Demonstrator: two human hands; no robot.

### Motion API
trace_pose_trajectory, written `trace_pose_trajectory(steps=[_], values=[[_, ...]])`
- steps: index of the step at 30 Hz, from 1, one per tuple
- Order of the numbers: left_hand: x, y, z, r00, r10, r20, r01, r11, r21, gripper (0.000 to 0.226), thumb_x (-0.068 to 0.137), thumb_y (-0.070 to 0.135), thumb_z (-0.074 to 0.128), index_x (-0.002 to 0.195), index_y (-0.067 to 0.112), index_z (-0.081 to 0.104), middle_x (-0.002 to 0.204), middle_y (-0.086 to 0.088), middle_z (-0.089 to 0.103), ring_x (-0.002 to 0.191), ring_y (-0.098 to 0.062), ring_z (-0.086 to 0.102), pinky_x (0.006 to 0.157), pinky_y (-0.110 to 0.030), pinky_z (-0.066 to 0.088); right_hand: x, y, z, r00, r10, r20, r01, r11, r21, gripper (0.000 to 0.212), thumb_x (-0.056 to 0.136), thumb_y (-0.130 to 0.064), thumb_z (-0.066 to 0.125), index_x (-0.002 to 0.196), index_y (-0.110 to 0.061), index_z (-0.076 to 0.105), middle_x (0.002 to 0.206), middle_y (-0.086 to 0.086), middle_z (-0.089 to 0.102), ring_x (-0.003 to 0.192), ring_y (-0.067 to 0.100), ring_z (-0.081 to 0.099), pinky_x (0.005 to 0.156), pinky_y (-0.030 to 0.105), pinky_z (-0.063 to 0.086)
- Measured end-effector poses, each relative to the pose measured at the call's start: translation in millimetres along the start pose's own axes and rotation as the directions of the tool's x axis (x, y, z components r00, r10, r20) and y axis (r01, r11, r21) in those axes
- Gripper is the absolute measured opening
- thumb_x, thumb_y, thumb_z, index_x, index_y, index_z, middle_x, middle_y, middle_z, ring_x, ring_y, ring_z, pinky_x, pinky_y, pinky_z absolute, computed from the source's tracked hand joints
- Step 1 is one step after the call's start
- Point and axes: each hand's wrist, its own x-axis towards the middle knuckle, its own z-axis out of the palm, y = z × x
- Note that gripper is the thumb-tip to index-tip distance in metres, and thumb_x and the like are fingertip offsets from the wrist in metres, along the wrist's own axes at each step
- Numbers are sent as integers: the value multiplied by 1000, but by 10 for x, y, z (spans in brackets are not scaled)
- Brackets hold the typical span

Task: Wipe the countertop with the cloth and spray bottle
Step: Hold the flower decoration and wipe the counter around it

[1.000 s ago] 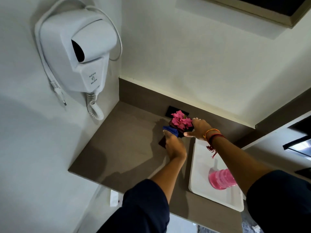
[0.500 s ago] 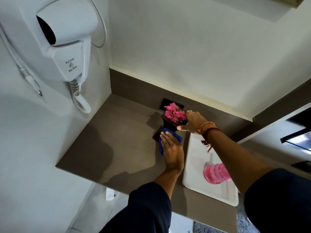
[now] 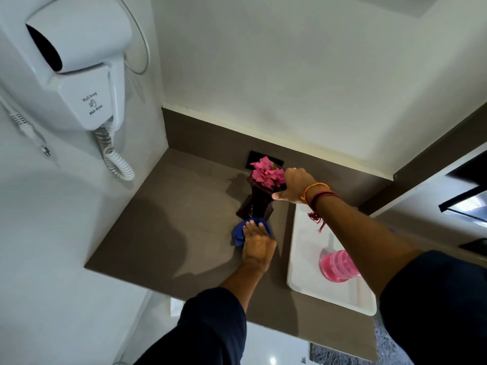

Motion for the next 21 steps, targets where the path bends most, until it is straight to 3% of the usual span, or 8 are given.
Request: trace_pose_trajectory(steps=[3, 6, 8, 9, 11, 13, 17, 21], values=[[-6, -251, -170, 999, 24, 40, -17, 984, -175, 40, 91, 6, 55, 129, -4, 48, 127, -28, 57, 117, -41, 54, 97, -47, 46, -44, -35, -38, 1000, 1, 17, -1, 1000, -9, 62, 82, -48, 69, 117, 1, 55, 117, 19, 62, 109, 34, 60, 84, 38, 51], [-59, -422, -400, 931, -364, -10, 312, 810, -497, 21, 83, 20, 67, 100, 9, 64, 99, -14, 71, 90, -32, 68, 70, -41, 56, -72, -56, -52, 1000, -1, 25, 1, 1000, -24, 62, 83, -47, 69, 119, 2, 55, 119, 20, 63, 111, 34, 60, 88, 39, 52], [-6, -450, -491, 819, -574, 8, 433, 608, -666, 32, 86, 16, 64, 115, 4, 58, 111, -19, 67, 100, -34, 66, 77, -42, 55, -76, -87, -74, 1000, 8, 27, -8, 1000, -24, 62, 83, -46, 70, 120, 1, 54, 119, 20, 63, 110, 34, 60, 88, 39, 52], [54, -436, -517, 803, -596, -11, 411, 568, -713, 42, 89, 11, 61, 128, -1, 50, 126, -23, 60, 114, -35, 59, 88, -43, 52, -75, -103, -106, 1000, 10, 21, -10, 1000, -18, 63, 82, -46, 70, 121, 0, 53, 119, 19, 63, 110, 34, 61, 86, 38, 52], [139, -336, -579, 847, -526, -82, 332, 642, -691, 57, 93, 2, 55, 144, -6, 29, 148, -28, 36, 136, -37, 36, 107, -43, 40, -69, -98, -188, 1000, 12, 7, -12, 1000, 23, 62, 82, -46, 71, 120, 0, 52, 118, 20, 62, 108, 34, 61, 80, 36, 50], [140, -224, -565, 904, -411, -121, 285, 789, -544, 62, 96, 3, 50, 146, -10, 16, 152, -30, 24, 142, -38, 24, 114, -41, 31, -113, -120, -177, 1000, -12, -18, 12, 1000, 4, 63, 82, -47, 70, 119, 1, 52, 119, 20, 61, 110, 35, 59, 77, 35, 47], [203, 66, -130, 923, -378, -74, 326, 870, -369, 61, 99, 9, 41, 144, -16, 7, 150, -37, 21, 140, -44, 23, 114, -44, 31, 9, -1, 64, 1000, 19, 12, -19, 1000, 1, 63, 82, -46, 70, 120, 0, 53, 119, 19, 61, 110, 33, 58, 83, 36, 51], [177, 52, -30, 955, -296, -32, 280, 929, -241, 55, 100, 11, 36, 142, -17, 14, 146, -38, 30, 137, -47, 28, 112, -52, 31, 8, -11, 21, 1000, -5, -23, 6, 1000, 28, 63, 81, -46, 72, 119, 1, 54, 118, 20, 61, 109, 34, 59, 87, 39, 54]])
